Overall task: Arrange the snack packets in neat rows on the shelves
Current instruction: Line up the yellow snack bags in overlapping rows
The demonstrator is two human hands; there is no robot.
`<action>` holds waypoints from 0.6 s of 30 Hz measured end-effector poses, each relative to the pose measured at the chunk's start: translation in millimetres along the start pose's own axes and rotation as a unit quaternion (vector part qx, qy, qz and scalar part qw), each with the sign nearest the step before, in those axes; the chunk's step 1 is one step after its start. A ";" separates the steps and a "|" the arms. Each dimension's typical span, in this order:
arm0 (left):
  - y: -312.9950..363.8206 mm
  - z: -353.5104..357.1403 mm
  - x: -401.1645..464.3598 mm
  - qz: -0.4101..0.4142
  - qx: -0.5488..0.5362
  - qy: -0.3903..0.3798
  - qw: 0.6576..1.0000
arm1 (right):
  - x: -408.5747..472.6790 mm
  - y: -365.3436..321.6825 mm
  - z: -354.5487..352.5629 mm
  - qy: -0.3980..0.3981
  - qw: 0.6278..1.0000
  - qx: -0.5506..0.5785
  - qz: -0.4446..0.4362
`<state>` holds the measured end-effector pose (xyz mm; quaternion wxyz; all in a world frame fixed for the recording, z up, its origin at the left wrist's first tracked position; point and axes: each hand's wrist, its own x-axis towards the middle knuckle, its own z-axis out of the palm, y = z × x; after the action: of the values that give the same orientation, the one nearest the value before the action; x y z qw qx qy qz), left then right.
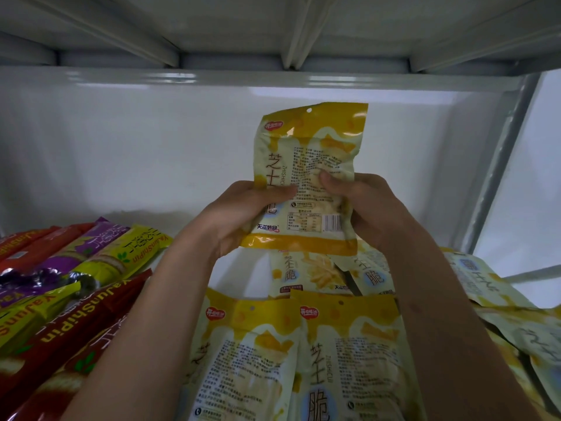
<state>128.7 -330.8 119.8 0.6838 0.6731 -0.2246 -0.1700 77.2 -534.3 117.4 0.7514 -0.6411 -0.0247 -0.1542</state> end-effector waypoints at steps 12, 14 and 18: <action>-2.9 3.3 1.7 0.075 0.006 0.021 0.997 | -1.5 -4.2 -4.4 -0.045 0.999 -0.007 -0.010; -3.2 4.7 2.0 0.068 0.004 0.009 0.998 | -2.0 -3.7 -5.0 -0.029 0.999 -0.013 -0.010; -3.4 5.8 3.3 0.051 -0.046 -0.015 0.998 | -0.5 -4.3 -5.3 0.000 0.999 -0.036 -0.013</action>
<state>128.6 -337.6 116.6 0.7186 0.6257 -0.2605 -0.1555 74.8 -539.9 120.4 0.7260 -0.6672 -0.0272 -0.1643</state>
